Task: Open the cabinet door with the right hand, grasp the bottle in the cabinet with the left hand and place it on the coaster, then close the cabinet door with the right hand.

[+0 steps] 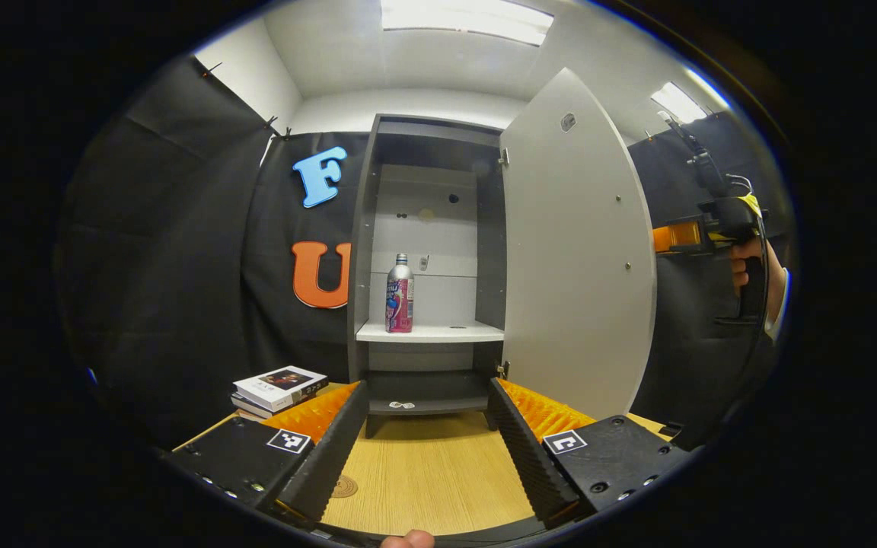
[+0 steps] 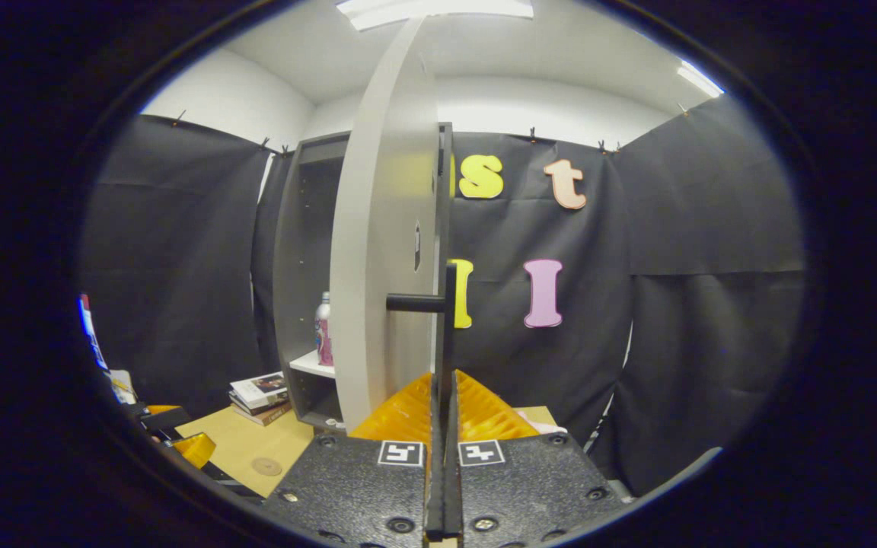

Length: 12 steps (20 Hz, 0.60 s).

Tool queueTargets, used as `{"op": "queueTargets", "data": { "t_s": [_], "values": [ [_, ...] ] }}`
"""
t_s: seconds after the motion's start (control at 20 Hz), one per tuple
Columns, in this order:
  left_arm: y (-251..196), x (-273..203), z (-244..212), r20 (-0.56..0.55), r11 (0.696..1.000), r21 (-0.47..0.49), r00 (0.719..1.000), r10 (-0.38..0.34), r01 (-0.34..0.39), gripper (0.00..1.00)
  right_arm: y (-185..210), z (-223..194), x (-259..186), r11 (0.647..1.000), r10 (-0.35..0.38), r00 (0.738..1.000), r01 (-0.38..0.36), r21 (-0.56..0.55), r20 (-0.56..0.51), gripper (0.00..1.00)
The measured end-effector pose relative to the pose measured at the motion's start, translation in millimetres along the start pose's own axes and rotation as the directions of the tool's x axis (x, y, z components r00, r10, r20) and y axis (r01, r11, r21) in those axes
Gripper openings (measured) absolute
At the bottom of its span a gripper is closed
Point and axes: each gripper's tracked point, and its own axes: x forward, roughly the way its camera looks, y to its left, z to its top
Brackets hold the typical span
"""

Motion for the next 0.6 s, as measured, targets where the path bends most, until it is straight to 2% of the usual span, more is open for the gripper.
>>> {"op": "queueTargets", "data": {
  "t_s": [0.25, 0.4, 0.55, 0.6],
  "values": [
    [3, 4, -1, 0.001, 1.0, -0.007, 1.0, 0.018, -0.018, 0.95, 5, -5, -8, 0.999, 0.024, 1.0, -0.024, 0.038, -0.004, 0.04],
    [2, 12, -4, -0.01, 1.0, -0.011, 1.0, 0.014, -0.014, 0.95, -16, -9, -5, 0.998, -0.063, 0.998, 0.063, -0.004, 0.003, 0.04],
    [4, 23, 0, -0.009, 1.0, -0.015, 1.0, 0.009, -0.009, 0.95, -14, -16, -10, 0.998, -0.06, 0.998, 0.06, 0.021, -0.017, 0.11],
    [5, 28, 1, -0.007, 1.0, -0.012, 1.0, 0.006, -0.006, 0.95, -14, -17, -8, 0.998, -0.063, 0.998, 0.063, 0.025, -0.017, 0.19]
  ]
}}
